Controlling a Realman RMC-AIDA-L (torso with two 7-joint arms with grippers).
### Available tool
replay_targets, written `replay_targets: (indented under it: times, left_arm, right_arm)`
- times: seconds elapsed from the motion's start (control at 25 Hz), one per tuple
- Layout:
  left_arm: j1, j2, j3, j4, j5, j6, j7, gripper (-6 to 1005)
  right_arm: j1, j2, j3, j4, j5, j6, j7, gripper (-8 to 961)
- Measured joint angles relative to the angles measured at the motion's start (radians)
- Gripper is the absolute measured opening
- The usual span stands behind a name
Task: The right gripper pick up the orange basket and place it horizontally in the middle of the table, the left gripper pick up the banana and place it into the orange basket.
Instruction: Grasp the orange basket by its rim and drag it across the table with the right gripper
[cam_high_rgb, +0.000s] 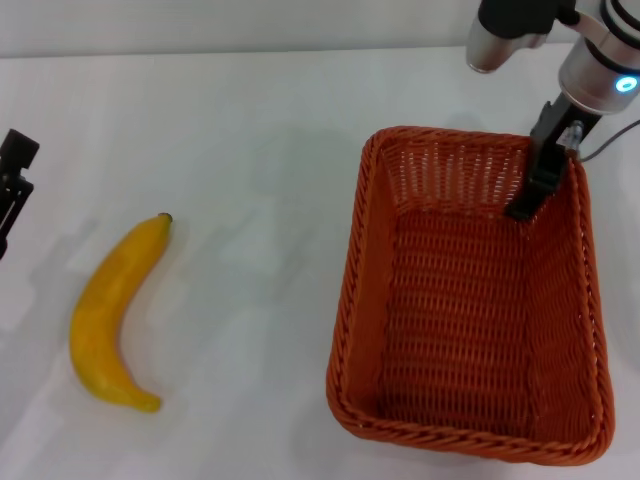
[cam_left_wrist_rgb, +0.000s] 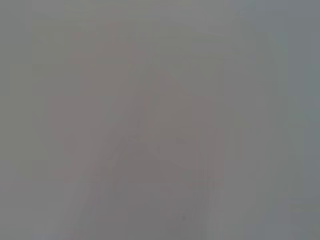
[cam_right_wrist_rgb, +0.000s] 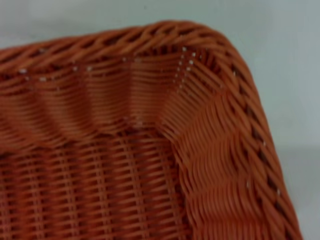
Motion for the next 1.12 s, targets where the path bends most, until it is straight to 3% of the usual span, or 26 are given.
replay_targets:
  times: [0.16, 0.4, 0.88, 1.12]
  left_arm:
    - [-0.01, 0.0, 0.005, 0.002, 0.0, 0.005, 0.0, 669]
    - [-0.016, 0.0, 0.009, 0.002, 0.0, 0.012, 0.0, 665]
    - [-0.024, 0.002, 0.009, 0.002, -0.003, 0.011, 0.0, 658]
    - [-0.037, 0.005, 0.009, -0.007, -0.005, 0.009, -0.008, 655]
  right_arm:
    - [-0.017, -0.001, -0.003, -0.007, 0.0, -0.006, 0.003, 753]
    - [-0.024, -0.003, 0.004, -0.028, 0.033, -0.011, 0.006, 580]
    - [-0.044, -0.013, 0.009, -0.068, 0.082, -0.003, 0.075, 323]
    - [-0.143, -0.036, 0.04, -0.249, 0.066, 0.072, 0.222, 291]
